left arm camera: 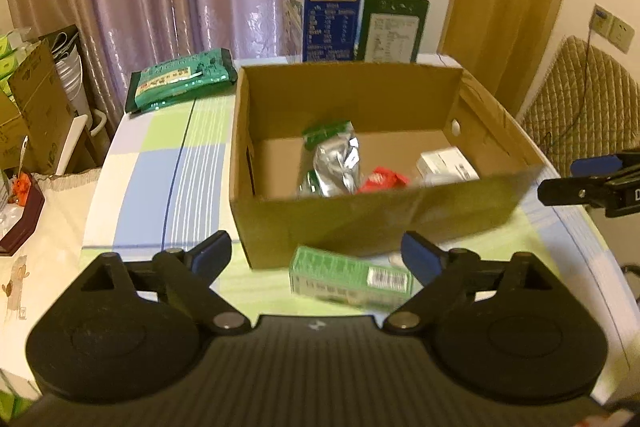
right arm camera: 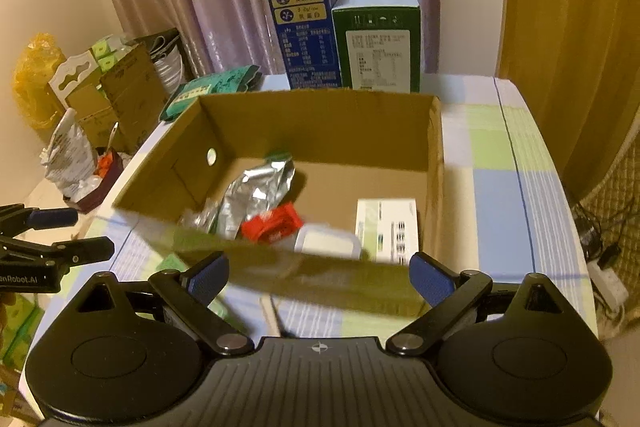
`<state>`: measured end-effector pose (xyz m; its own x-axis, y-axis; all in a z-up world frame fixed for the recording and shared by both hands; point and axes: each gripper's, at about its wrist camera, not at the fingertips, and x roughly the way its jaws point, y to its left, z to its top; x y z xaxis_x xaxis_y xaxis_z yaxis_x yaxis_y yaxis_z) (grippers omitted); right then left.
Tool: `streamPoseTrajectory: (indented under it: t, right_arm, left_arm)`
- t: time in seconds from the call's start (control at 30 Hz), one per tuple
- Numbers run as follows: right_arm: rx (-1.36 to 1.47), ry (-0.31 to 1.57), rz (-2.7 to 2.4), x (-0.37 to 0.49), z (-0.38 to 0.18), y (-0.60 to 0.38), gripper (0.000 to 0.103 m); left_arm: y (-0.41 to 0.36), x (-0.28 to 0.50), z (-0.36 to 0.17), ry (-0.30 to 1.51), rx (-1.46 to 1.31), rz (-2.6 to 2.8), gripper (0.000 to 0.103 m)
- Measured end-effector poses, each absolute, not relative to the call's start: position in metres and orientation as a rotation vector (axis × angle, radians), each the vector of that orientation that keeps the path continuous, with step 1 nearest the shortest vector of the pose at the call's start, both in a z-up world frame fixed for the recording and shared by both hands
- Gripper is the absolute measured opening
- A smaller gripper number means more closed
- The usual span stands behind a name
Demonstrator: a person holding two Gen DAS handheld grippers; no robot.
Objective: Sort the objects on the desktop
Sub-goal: 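Withdraw both grippers from the box toward the long white medicine box and spoon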
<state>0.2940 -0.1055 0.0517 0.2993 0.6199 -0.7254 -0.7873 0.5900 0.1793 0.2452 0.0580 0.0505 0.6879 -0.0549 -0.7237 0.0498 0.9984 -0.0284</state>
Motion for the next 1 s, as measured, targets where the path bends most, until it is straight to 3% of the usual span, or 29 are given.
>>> streamPoseTrajectory:
  t: [0.57,1.0]
  right_arm:
    - [-0.261,0.911,0.951,0.229,0.045,-0.168,0.101]
    - [-0.403,0.890,0.989,0.200,0.032,-0.190,0.101]
  left_arm:
    - [0.041,0.157,0.029,0.890,0.019,-0.101,0.102]
    - [0.023,0.133,0.018,0.908,0.067,-0.164,0.102]
